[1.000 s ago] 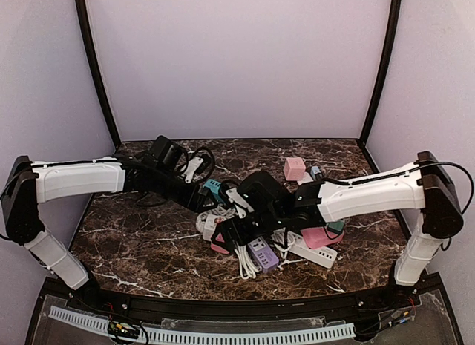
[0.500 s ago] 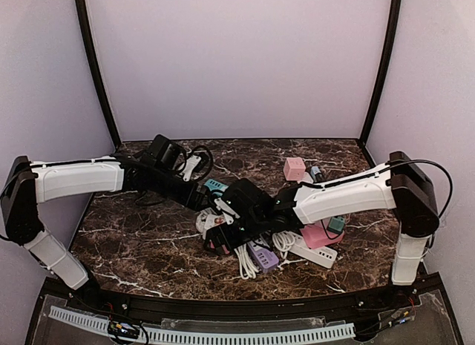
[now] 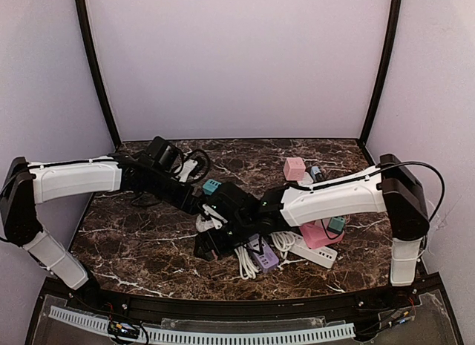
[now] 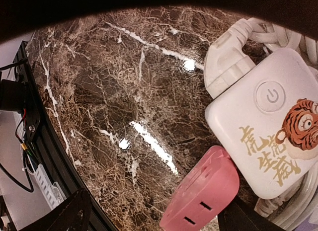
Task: Pull the plug off the socket
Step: Adjust the socket at the center of the board.
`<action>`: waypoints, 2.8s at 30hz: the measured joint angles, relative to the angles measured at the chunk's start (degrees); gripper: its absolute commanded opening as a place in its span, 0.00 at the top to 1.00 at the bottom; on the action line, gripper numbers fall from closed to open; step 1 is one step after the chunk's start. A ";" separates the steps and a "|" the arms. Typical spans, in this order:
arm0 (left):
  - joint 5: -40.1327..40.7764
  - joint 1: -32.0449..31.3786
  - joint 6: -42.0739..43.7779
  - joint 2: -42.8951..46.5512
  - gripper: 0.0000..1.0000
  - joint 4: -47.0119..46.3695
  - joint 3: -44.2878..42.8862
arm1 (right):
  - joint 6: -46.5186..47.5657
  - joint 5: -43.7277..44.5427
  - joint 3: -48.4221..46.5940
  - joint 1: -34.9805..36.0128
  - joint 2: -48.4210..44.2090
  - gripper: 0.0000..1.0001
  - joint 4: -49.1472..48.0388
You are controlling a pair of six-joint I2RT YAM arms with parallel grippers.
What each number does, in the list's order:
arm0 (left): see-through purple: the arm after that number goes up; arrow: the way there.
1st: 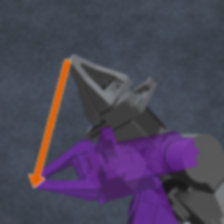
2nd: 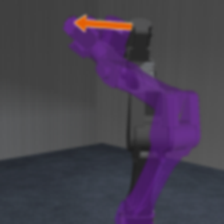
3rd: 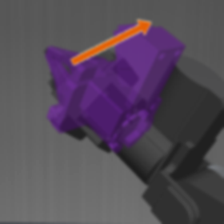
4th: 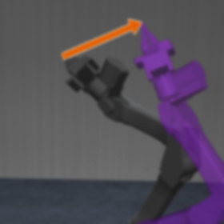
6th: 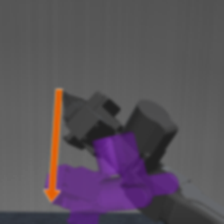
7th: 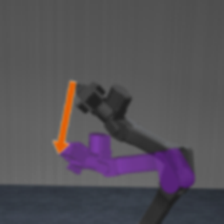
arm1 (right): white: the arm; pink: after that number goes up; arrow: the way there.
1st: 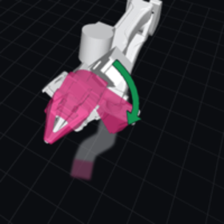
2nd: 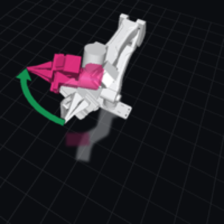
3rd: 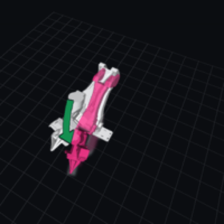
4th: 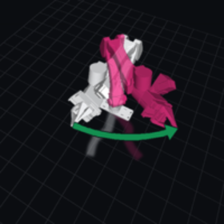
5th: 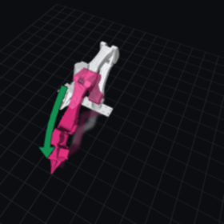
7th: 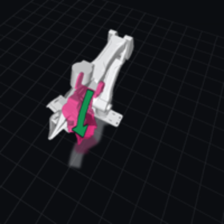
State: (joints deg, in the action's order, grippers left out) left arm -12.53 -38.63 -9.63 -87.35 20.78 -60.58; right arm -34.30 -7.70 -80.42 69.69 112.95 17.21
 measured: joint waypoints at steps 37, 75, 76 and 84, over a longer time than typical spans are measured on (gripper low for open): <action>4.48 -9.66 -12.44 3.52 0.14 -4.35 6.27 | 5.22 16.85 17.22 -8.57 -22.88 0.01 0.28; 28.04 -20.11 -16.06 -9.99 0.35 3.41 -4.42 | -1.88 20.90 31.67 -11.63 -33.90 0.02 -3.96; 28.30 -20.15 -16.06 -10.03 0.37 3.56 -4.50 | -2.01 20.92 31.71 -11.63 -33.92 0.02 -3.93; 29.73 -20.15 -16.28 -9.51 0.54 4.31 -4.28 | -2.05 21.33 32.87 -11.63 -36.17 0.01 -3.96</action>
State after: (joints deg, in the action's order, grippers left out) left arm 17.19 -58.78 -25.91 -96.86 25.08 -64.86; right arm -36.36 13.63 -47.55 58.06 76.77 13.26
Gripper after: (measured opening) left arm 0.614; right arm 0.986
